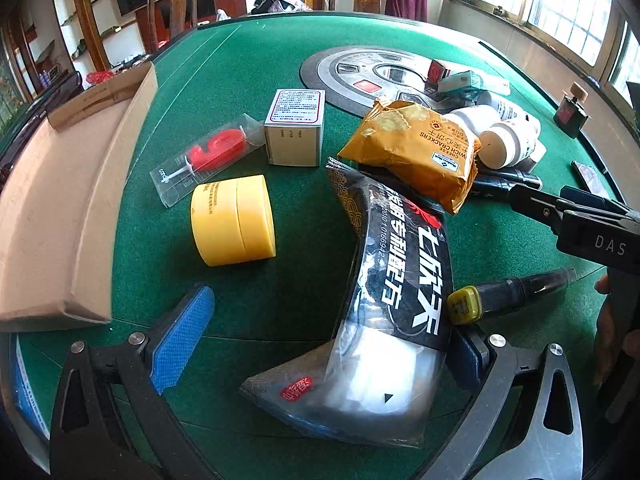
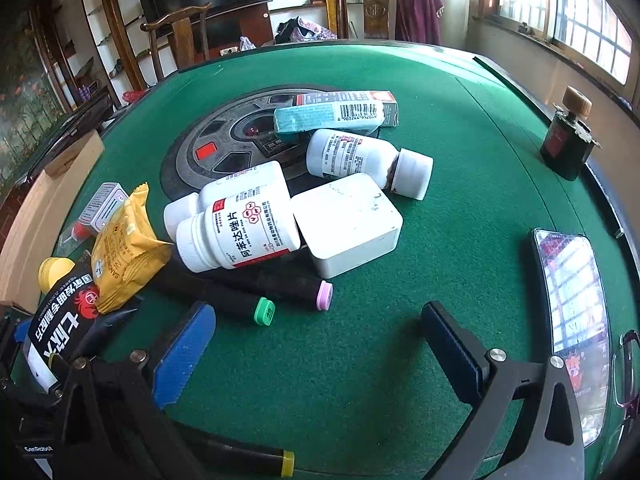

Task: Organize objects
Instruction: 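Grasp the black-and-silver snack bag with the left gripper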

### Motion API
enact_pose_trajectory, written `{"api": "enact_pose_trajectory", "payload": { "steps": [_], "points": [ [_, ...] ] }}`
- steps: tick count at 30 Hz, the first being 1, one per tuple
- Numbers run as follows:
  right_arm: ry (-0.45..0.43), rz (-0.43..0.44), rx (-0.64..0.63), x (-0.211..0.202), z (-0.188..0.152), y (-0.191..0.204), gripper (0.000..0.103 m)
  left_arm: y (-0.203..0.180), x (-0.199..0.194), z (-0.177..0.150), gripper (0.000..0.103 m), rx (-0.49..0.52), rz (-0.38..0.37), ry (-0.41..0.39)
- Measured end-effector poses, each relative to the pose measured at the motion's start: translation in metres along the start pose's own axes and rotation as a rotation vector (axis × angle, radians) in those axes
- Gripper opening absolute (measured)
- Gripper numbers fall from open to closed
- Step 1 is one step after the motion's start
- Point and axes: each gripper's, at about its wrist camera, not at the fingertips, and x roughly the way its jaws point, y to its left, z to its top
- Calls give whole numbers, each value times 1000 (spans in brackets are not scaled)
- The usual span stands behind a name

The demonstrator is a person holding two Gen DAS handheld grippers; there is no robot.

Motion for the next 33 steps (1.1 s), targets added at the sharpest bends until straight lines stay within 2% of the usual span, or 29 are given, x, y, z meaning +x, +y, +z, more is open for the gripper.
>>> {"api": "enact_pose_trajectory", "payload": {
  "steps": [5,17,19,21,23,24,27,30,33],
  "points": [
    [3,17,5,0,1,-1,103,0,0,0,103,0,0,0],
    [-16,162,72,-5,2,-9,103,1,0,0,103,-1,0,1],
    [-14,208,87,-6,3,-10,103,1,-2,1,103,1,-17,-9],
    [-9,271,92,-8,2,-9,102,13,-14,-2,103,-30,-68,-34],
    [-32,278,76,-14,3,-6,102,25,-26,-7,103,-31,-103,-49],
    [-58,281,61,-19,3,-4,101,29,-31,-10,103,-25,-98,-61],
    [-137,327,14,-38,3,1,101,41,-42,-20,102,-29,-101,-72],
    [-177,380,-70,-49,0,16,101,50,-51,-28,99,-33,-123,-92],
    [-197,397,-199,-58,-7,38,101,60,-61,-35,89,-7,-140,-132]
  ]
}}
